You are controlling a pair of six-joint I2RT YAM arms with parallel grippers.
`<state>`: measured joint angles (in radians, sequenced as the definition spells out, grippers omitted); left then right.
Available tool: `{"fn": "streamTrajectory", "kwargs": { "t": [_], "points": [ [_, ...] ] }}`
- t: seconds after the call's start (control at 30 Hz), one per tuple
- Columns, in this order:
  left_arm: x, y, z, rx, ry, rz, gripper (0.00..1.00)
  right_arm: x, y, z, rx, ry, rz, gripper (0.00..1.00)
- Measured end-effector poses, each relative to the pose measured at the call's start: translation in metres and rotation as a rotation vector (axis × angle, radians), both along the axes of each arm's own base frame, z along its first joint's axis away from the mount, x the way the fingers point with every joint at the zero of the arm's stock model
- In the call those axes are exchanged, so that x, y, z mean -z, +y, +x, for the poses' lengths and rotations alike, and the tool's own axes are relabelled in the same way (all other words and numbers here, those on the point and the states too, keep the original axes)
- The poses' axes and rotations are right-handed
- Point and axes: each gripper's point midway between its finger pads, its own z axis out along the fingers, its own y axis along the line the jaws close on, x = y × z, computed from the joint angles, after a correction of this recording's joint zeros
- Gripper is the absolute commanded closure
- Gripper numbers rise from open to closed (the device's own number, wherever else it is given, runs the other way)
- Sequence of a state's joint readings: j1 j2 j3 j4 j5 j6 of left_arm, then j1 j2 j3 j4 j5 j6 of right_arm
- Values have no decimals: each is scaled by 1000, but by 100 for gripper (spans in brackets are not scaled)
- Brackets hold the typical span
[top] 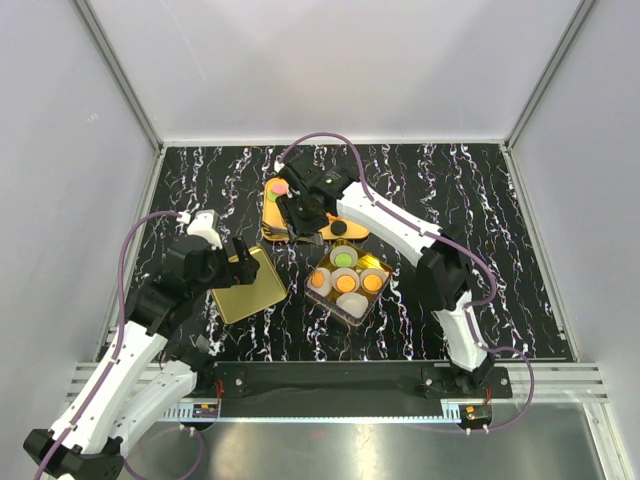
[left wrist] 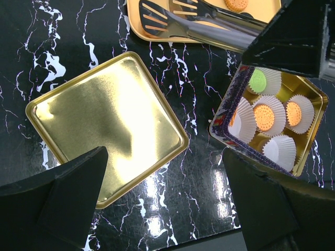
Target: Pack the cookies
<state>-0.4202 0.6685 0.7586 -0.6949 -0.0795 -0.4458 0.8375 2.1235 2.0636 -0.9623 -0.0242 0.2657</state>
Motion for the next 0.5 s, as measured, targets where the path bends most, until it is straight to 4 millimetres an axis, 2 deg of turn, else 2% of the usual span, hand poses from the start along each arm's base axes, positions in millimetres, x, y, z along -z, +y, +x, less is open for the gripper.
{"fn": "streamTrajectory", "kwargs": {
  "t": [0.5],
  "points": [
    [-1, 0, -1, 2, -3, -1, 1, 10, 6, 3, -6, 18, -2, 46]
  ]
}}
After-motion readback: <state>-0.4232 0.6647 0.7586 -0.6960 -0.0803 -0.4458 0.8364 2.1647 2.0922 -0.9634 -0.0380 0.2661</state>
